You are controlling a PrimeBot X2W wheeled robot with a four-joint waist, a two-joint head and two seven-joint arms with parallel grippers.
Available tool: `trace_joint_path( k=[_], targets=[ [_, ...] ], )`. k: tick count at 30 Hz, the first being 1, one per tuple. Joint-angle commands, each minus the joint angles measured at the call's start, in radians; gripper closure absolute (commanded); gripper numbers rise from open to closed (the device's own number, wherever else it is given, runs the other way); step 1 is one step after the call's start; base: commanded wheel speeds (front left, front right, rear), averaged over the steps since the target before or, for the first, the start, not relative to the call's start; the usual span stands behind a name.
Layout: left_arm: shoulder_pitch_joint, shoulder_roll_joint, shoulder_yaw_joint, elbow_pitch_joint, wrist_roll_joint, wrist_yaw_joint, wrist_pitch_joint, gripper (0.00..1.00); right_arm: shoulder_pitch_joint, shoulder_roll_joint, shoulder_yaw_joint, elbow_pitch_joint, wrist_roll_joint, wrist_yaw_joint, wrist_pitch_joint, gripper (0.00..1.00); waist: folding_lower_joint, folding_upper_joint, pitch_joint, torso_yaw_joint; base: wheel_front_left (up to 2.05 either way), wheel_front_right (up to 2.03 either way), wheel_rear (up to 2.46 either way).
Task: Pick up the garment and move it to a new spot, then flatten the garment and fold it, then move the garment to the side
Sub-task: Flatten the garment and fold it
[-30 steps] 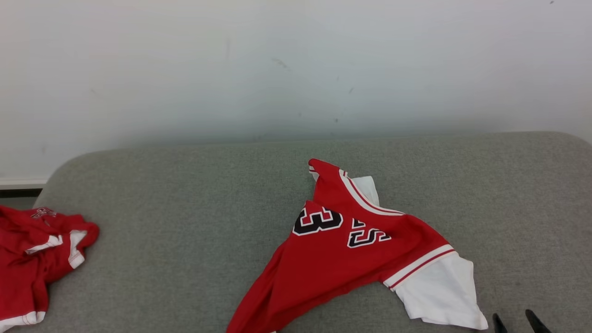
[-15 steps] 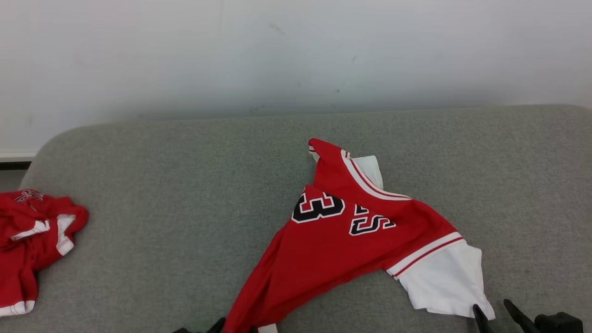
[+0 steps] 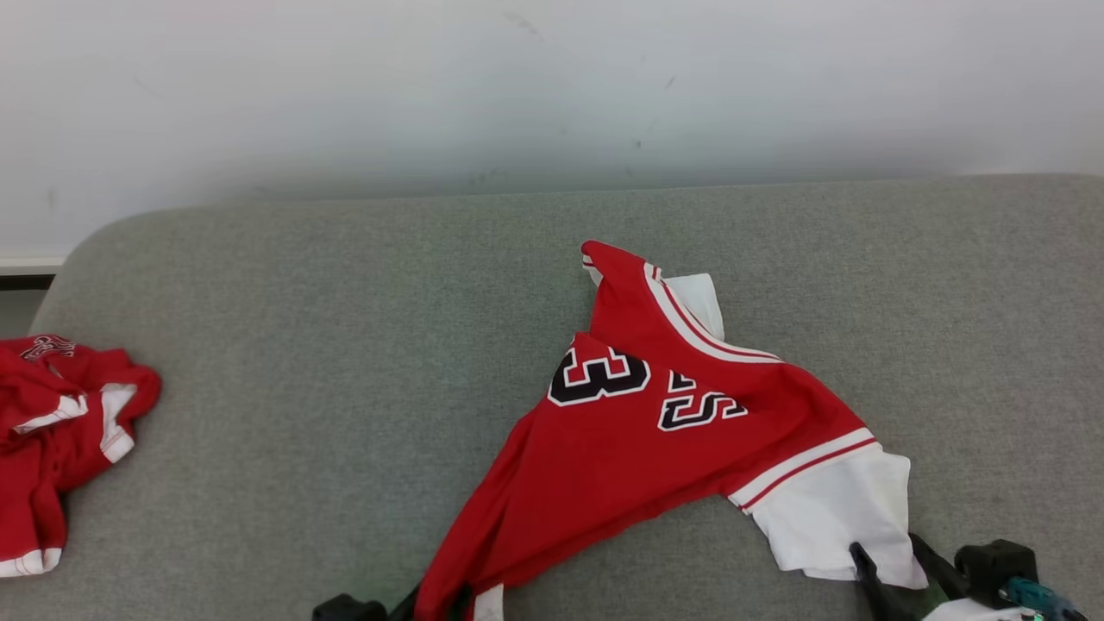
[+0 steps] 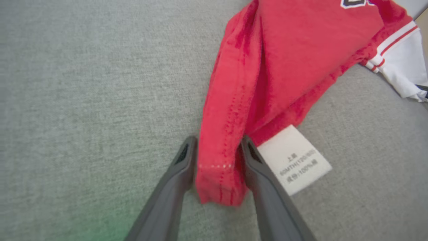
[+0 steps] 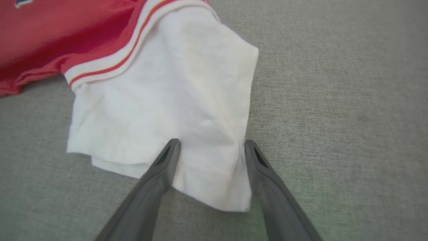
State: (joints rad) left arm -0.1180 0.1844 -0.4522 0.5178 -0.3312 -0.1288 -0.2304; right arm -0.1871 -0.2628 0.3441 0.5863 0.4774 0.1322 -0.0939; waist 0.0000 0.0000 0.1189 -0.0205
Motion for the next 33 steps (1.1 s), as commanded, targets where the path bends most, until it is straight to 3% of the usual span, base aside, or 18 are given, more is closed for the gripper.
trace_joint_path(
  k=[1, 3, 4, 5, 6, 9, 13, 17, 24, 28, 33],
  targets=[
    [-0.004, 0.003, -0.012, 0.020, -0.007, -0.002, 0.003, 0.49, -0.012, 0.007, 0.019, 0.028, 0.006, -0.003, 0.018, 0.00, 0.0000, 0.0000, 0.001, 0.001, 0.00, 0.00, 0.00],
    [-0.012, 0.003, -0.032, 0.030, -0.019, -0.002, 0.001, 0.74, -0.024, 0.024, 0.055, 0.061, 0.026, -0.001, 0.040, 0.00, 0.0000, 0.0000, 0.001, 0.003, 0.00, 0.00, 0.00],
    [-0.014, 0.005, -0.041, 0.035, -0.027, -0.002, 0.000, 0.91, -0.030, 0.036, 0.072, 0.073, 0.043, 0.000, 0.049, 0.00, 0.0000, 0.0000, 0.000, 0.003, 0.00, 0.00, 0.00],
    [-0.018, 0.007, -0.053, 0.039, -0.036, -0.002, 0.000, 1.00, -0.041, 0.039, 0.086, 0.079, 0.052, 0.002, 0.044, 0.49, 0.0000, 0.0000, -0.001, 0.003, 0.00, 0.00, 0.00],
    [-0.024, 0.010, -0.070, 0.042, -0.043, -0.002, 0.005, 1.00, -0.050, 0.044, 0.091, 0.084, 0.074, 0.002, 0.031, 1.00, 0.0000, 0.0000, -0.003, 0.004, 0.00, 0.00, 0.00],
    [-0.029, 0.019, -0.106, 0.032, -0.084, -0.002, 0.013, 1.00, -0.064, 0.049, 0.101, 0.052, 0.179, 0.002, 0.000, 1.00, 0.0000, 0.0000, -0.018, 0.008, 0.00, 0.00, 0.00],
    [-0.020, 0.040, -0.126, -0.073, -0.222, -0.002, 0.040, 1.00, -0.059, -0.008, 0.084, -0.057, 0.340, -0.003, -0.027, 1.00, 0.0000, 0.0000, -0.045, 0.007, 0.00, 0.00, 0.00],
    [0.012, 0.111, -0.134, -0.278, -0.391, -0.002, 0.106, 1.00, -0.019, -0.092, 0.068, -0.254, 0.506, -0.002, -0.010, 1.00, 0.0000, 0.0000, -0.079, 0.000, 0.00, 0.00, 0.00],
    [0.035, 0.244, -0.069, -0.654, -0.571, 0.004, 0.240, 1.00, 0.078, -0.263, -0.058, -0.588, 0.723, -0.002, -0.012, 1.00, 0.0000, 0.0000, -0.136, -0.011, 0.00, 0.00, 0.00],
    [0.005, 0.285, -0.011, -0.853, -0.655, 0.045, 0.313, 1.00, 0.125, -0.327, -0.176, -0.762, 0.791, -0.002, -0.042, 1.00, 0.0000, 0.0000, -0.152, -0.018, 0.00, 0.00, 0.00],
    [-0.080, 0.310, 0.046, -1.052, -0.728, 0.132, 0.421, 1.00, 0.161, -0.400, -0.349, -0.948, 0.830, -0.002, -0.040, 1.00, 0.0000, 0.0000, -0.156, -0.030, 0.00, 0.00, 0.00]
  ],
)
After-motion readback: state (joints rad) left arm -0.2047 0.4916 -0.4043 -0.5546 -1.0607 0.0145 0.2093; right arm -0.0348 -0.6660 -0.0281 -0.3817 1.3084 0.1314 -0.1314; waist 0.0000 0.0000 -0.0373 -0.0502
